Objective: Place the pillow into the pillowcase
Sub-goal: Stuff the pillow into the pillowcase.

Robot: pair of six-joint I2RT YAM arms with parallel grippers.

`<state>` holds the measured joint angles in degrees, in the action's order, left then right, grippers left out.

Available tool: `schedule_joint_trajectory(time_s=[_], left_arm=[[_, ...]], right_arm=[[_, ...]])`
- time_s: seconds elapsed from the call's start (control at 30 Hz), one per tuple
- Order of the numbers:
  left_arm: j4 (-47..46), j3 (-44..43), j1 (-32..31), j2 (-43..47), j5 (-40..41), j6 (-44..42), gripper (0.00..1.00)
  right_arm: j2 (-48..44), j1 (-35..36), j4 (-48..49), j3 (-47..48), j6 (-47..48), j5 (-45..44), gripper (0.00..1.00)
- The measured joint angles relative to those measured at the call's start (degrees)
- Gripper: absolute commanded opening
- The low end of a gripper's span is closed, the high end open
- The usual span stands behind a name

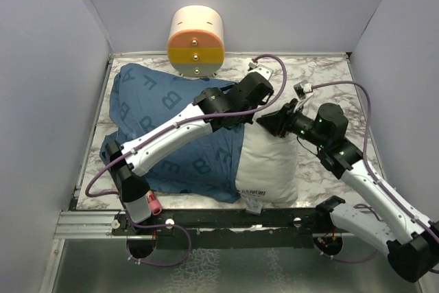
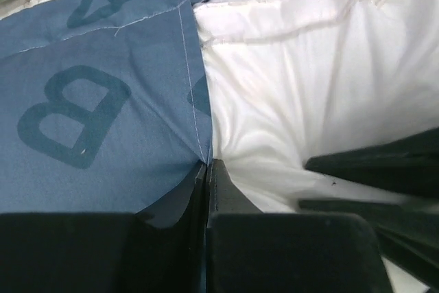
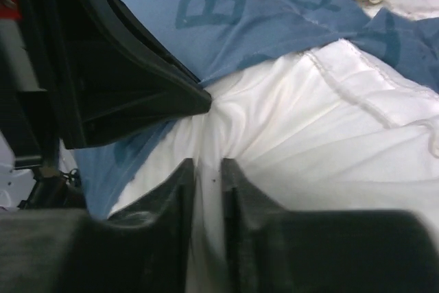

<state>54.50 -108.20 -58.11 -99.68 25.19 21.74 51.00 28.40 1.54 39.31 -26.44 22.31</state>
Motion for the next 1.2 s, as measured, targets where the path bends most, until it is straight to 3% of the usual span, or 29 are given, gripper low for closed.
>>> schedule_joint_trajectory(time_s=[0.23,0.33,0.37,0.4,0.47,0.57,0.6,0.63,0.67,0.73,0.97,1.13,1.2], left_arm=[[-4.52,3.15,1.42,7.06,-4.66,1.53,0.00],[-5.64,5.77,1.42,9.68,-6.29,2.27,0.00],[-6.12,6.51,1.38,10.12,-6.82,2.51,0.00],[-6.67,7.41,1.36,10.49,-7.39,2.86,0.00],[-8.04,9.03,1.38,10.95,-8.33,3.23,0.00],[-9.88,11.30,1.38,11.39,-10.08,3.63,0.00],[-10.27,11.82,1.38,11.39,-10.73,3.72,0.03],[-10.43,12.04,1.38,11.39,-10.93,3.74,0.13],[-10.49,12.37,1.38,11.45,-11.10,3.89,0.24],[-10.08,12.52,1.38,11.61,-11.10,4.31,0.36],[-5.73,11.23,1.14,15.15,-8.66,6.75,0.54],[-2.14,6.82,-0.68,14.34,-3.13,7.52,0.73],[-1.66,5.40,-2.38,12.85,-0.24,7.15,0.76]], right_arm=[[-3.19,0.42,-15.56,14.62,4.00,-7.06,0.90],[-4.26,0.48,-20.61,15.26,4.26,-11.67,0.94],[-4.33,0.48,-22.29,14.60,4.26,-12.96,0.91],[-4.20,0.48,-23.43,13.86,4.28,-13.75,0.81],[-3.15,0.48,-24.74,10.58,4.31,-14.10,0.53],[0.26,0.48,-22.73,5.46,4.02,-11.30,0.21],[1.79,0.48,-20.65,3.82,3.61,-9.46,0.15],[2.62,0.46,-19.17,2.91,3.06,-8.24,0.08],[2.99,0.46,-17.42,1.99,2.43,-7.02,0.06],[2.54,0.46,-15.21,1.38,1.55,-5.79,0.05],[2.03,0.28,-12.66,1.38,1.68,-4.74,0.04],[1.60,0.13,-10.27,-0.17,0.70,-4.13,0.04],[0.98,0.07,-9.22,-1.18,0.13,-4.04,0.04]])
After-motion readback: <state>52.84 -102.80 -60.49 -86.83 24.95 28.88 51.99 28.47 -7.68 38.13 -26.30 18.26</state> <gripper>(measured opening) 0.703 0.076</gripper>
